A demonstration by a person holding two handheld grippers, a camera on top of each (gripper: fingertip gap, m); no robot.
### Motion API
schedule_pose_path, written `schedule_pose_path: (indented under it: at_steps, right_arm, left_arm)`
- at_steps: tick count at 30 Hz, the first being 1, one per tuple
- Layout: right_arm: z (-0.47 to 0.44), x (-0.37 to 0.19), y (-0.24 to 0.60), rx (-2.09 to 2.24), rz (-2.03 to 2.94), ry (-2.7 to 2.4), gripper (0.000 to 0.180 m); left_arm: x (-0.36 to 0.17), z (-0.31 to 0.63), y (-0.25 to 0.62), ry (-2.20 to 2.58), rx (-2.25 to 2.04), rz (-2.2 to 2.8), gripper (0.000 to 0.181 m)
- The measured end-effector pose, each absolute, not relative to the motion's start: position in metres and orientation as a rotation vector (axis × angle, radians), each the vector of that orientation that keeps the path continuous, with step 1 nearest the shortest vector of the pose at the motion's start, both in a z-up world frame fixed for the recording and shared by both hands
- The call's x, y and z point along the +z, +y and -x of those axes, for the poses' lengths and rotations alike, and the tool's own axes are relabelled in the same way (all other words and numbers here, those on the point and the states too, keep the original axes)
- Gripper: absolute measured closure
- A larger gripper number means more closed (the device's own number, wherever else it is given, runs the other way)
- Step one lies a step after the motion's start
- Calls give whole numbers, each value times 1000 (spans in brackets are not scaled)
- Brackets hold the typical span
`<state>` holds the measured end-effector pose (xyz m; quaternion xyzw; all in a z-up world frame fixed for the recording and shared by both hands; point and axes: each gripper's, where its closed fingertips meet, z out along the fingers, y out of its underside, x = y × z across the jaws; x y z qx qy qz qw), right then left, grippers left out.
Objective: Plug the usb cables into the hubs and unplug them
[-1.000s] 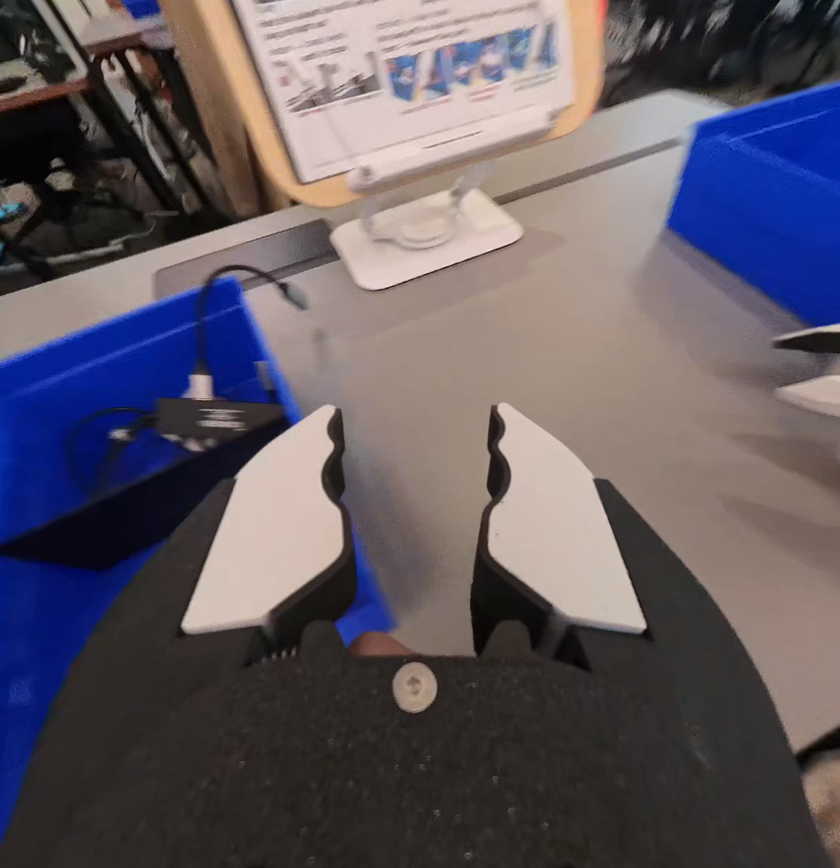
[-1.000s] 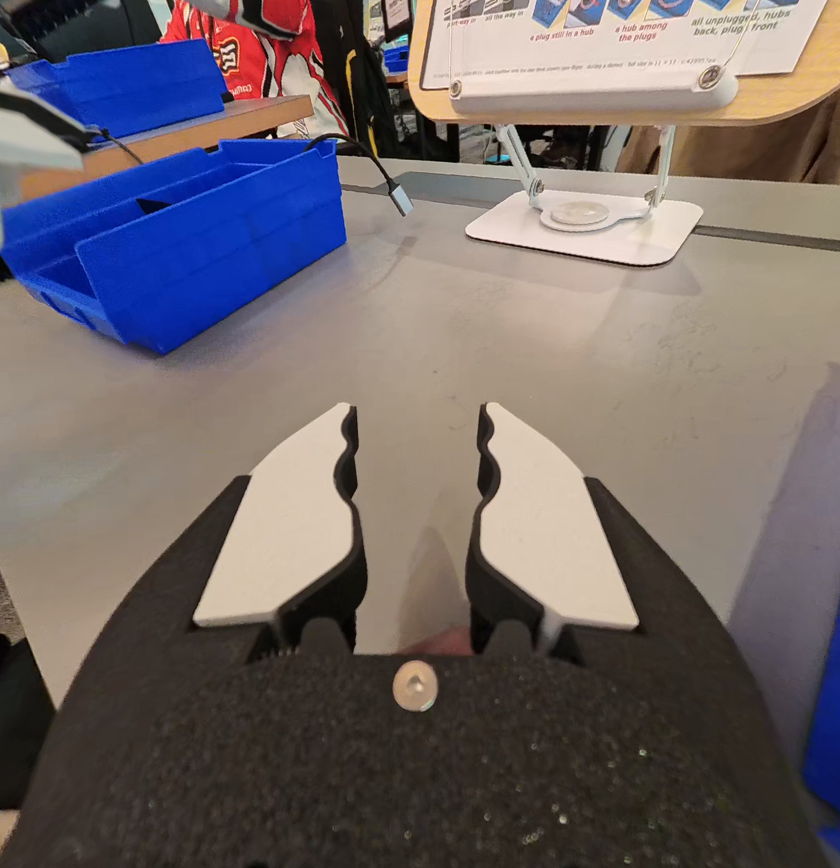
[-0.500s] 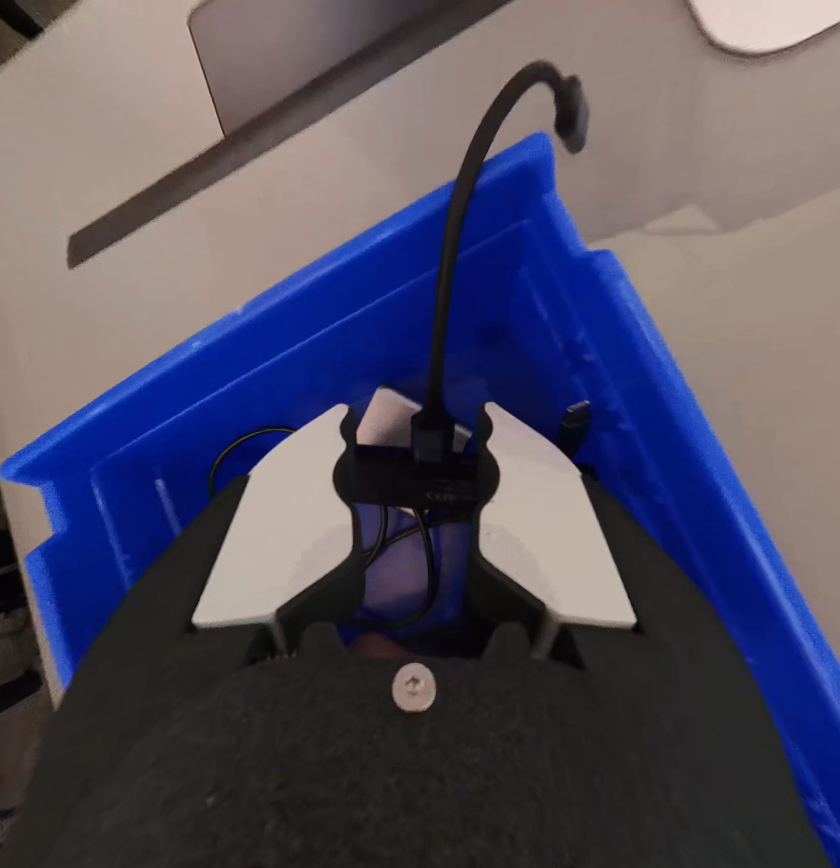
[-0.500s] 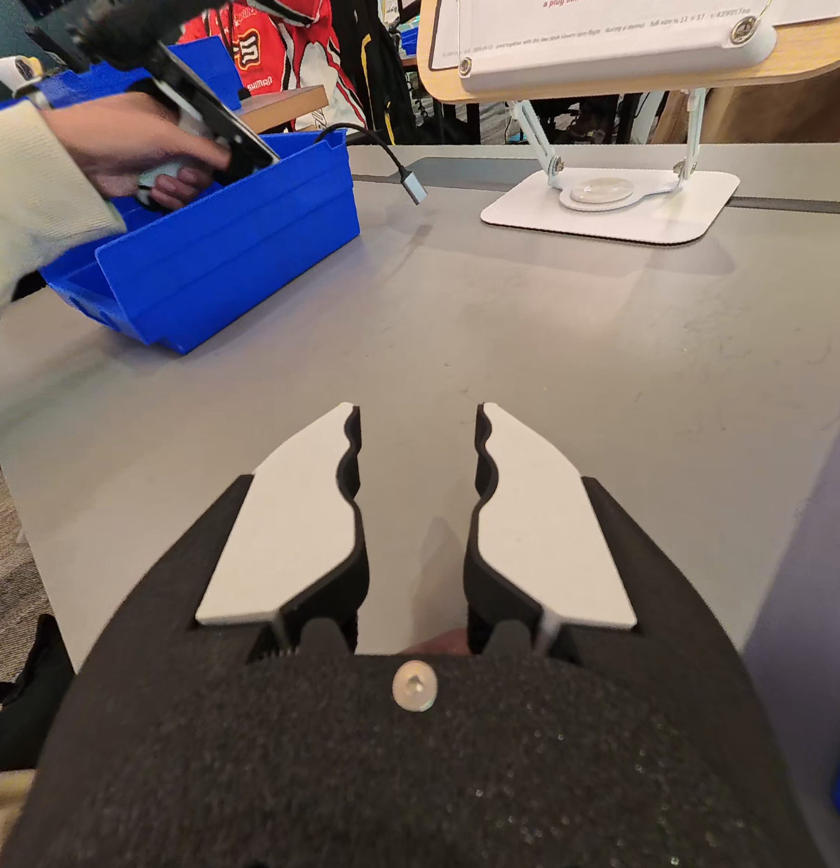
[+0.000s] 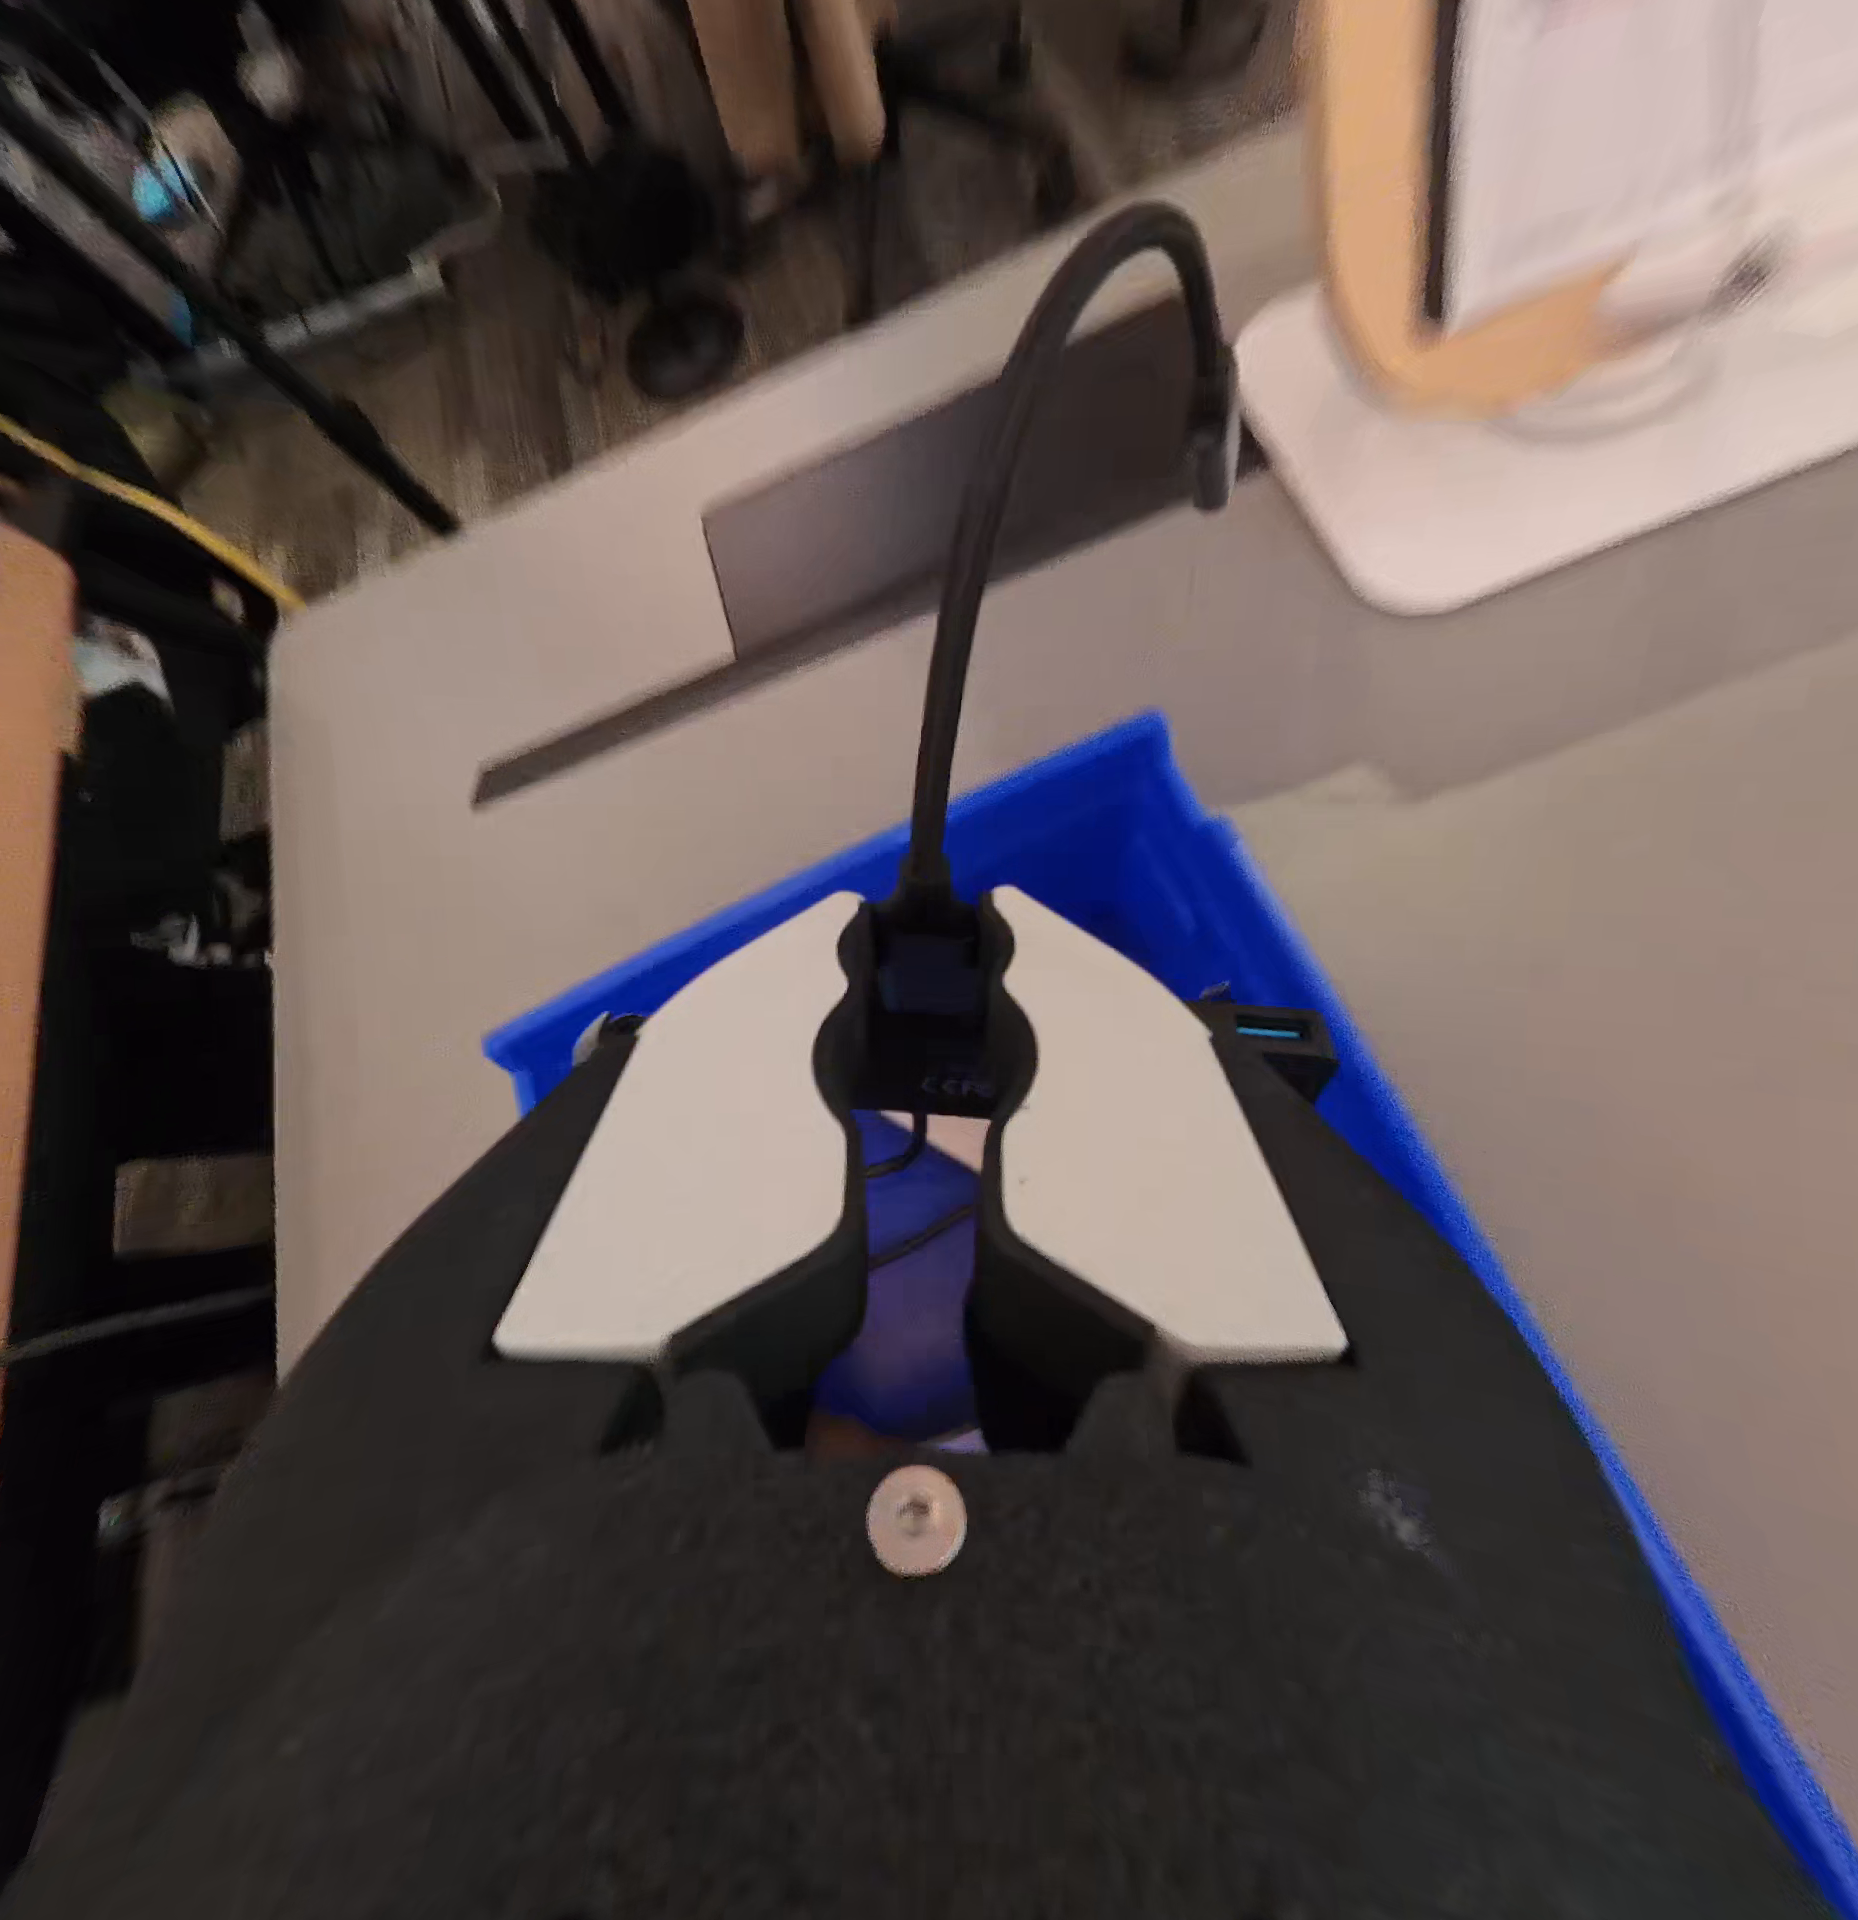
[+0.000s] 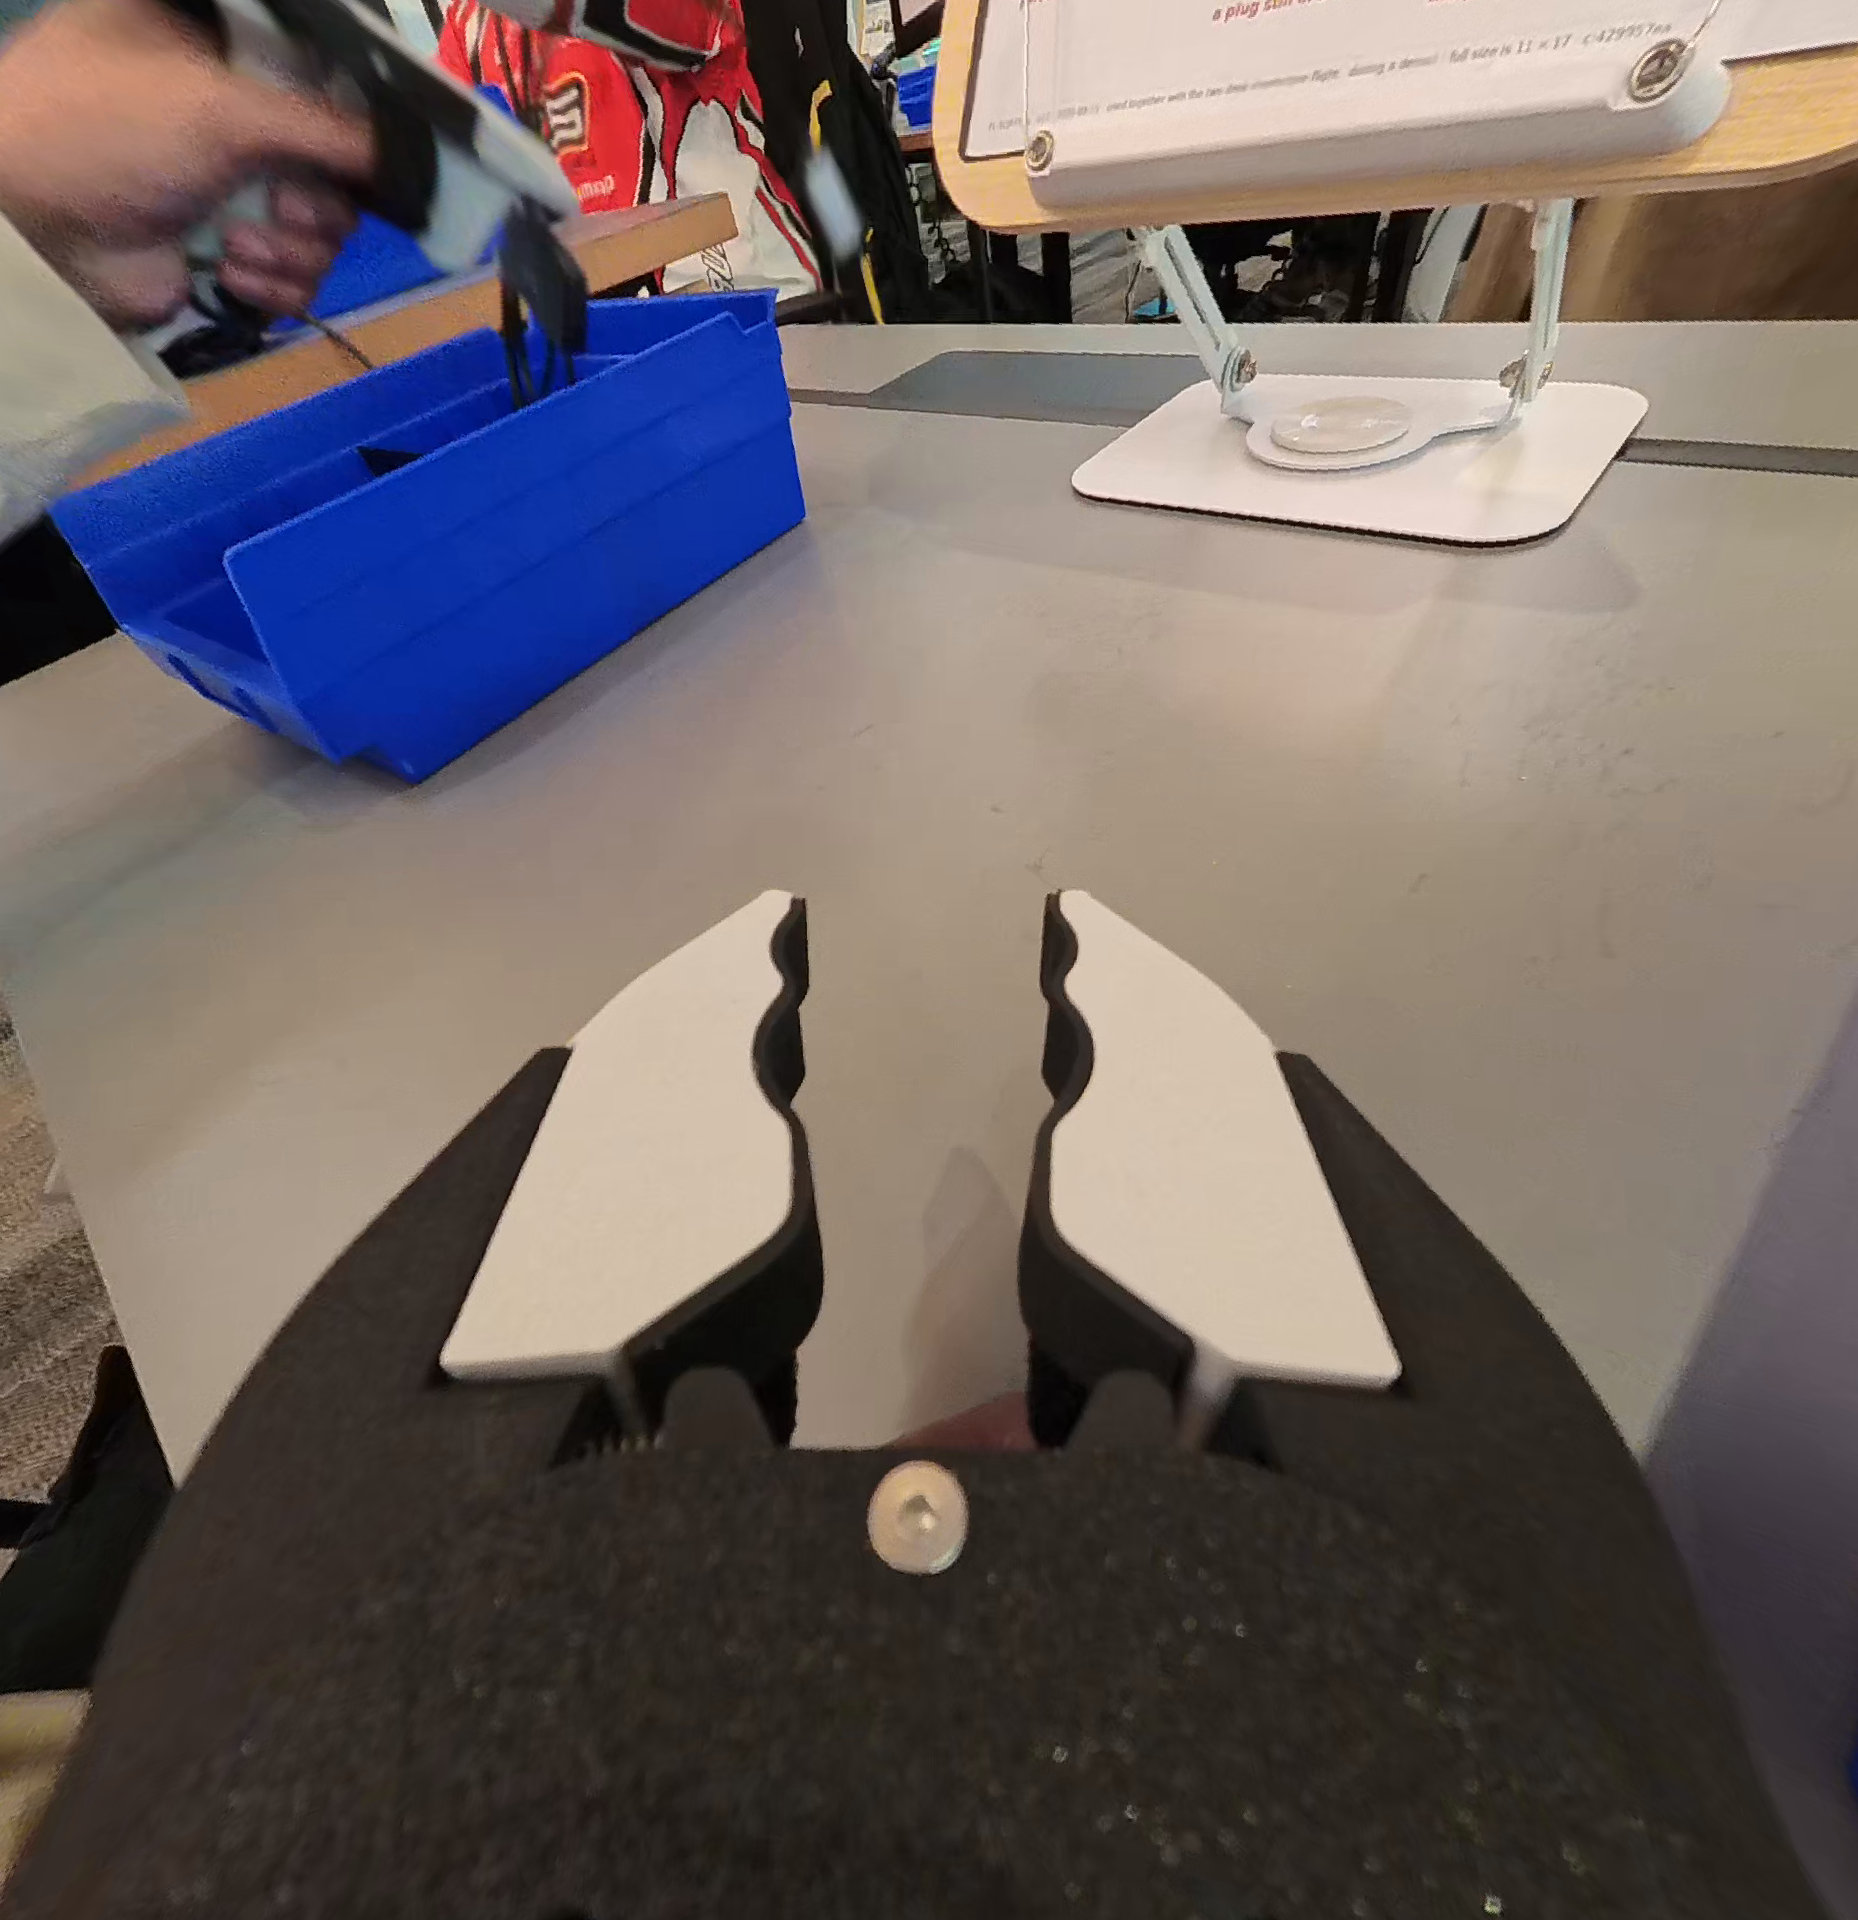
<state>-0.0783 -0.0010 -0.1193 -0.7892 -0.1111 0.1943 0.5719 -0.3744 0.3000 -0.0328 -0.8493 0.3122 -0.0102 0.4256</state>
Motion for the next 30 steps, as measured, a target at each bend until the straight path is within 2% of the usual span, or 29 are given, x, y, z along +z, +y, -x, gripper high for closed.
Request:
schedule_pose_path:
  at_steps: [7,13,16,20,27,30]
  right_arm:
    - [88,-115,0,431,1823,-319,139]
    - [112,-65,6,404,1691,-426,139]
    - [124,-32,10,315,1582,-485,139]
    - [132,-4,12,265,1439,-510,141]
    - [132,-17,20,241,1411,-519,141]
    - [131,-31,25,233,1442,-523,143]
  left_arm:
    - [102,331,237,672,-424,1746,162]
    - [158,261,151,699,-801,1545,163]
    - [153,228,116,688,-960,1531,163]
    - [115,189,84,671,-1134,1587,163]
    - [22,137,51,540,-1447,1773,162]
    - [0,125,44,479,-1575,1812,163]
